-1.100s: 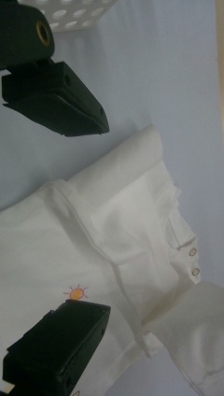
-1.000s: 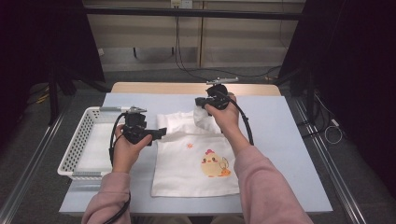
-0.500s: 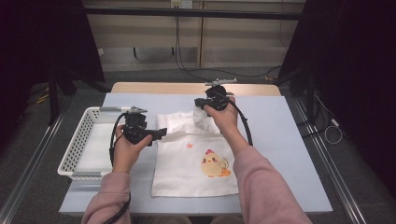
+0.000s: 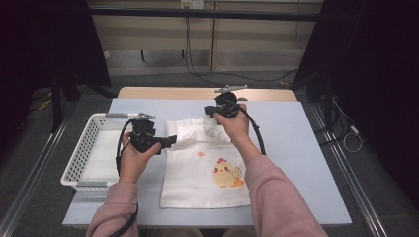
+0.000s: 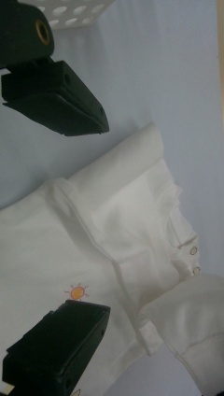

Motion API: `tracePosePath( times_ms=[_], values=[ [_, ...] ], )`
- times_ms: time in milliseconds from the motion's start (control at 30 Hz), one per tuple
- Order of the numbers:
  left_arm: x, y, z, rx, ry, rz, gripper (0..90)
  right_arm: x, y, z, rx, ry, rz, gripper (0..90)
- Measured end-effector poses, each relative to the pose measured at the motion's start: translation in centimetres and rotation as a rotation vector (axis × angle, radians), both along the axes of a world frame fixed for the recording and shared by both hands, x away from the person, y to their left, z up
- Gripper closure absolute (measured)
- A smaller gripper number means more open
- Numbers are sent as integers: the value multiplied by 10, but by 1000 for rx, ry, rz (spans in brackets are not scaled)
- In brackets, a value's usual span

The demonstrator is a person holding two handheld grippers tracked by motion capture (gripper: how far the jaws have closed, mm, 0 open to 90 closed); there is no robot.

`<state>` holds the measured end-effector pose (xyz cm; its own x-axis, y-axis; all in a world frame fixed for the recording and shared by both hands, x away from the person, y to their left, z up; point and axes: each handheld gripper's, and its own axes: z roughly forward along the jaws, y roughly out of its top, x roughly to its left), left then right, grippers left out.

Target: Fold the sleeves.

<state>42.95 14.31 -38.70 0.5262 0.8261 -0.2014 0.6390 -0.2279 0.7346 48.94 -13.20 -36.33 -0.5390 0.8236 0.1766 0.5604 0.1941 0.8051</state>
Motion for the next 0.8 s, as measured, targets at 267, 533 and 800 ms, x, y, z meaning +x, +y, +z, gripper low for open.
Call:
tracePosePath(
  times_ms=[267, 533, 800],
  values=[
    [0, 0, 0, 5, 3, -10, 109, 1, 2, -3, -4, -2, 2, 862],
    [0, 0, 0, 10, 7, -7, 109, 1, 6, -5, -5, 1, 6, 860],
    [0, -2, -1, 6, 6, -9, 109, 2, 6, -7, -4, 3, 5, 857]
  ],
)
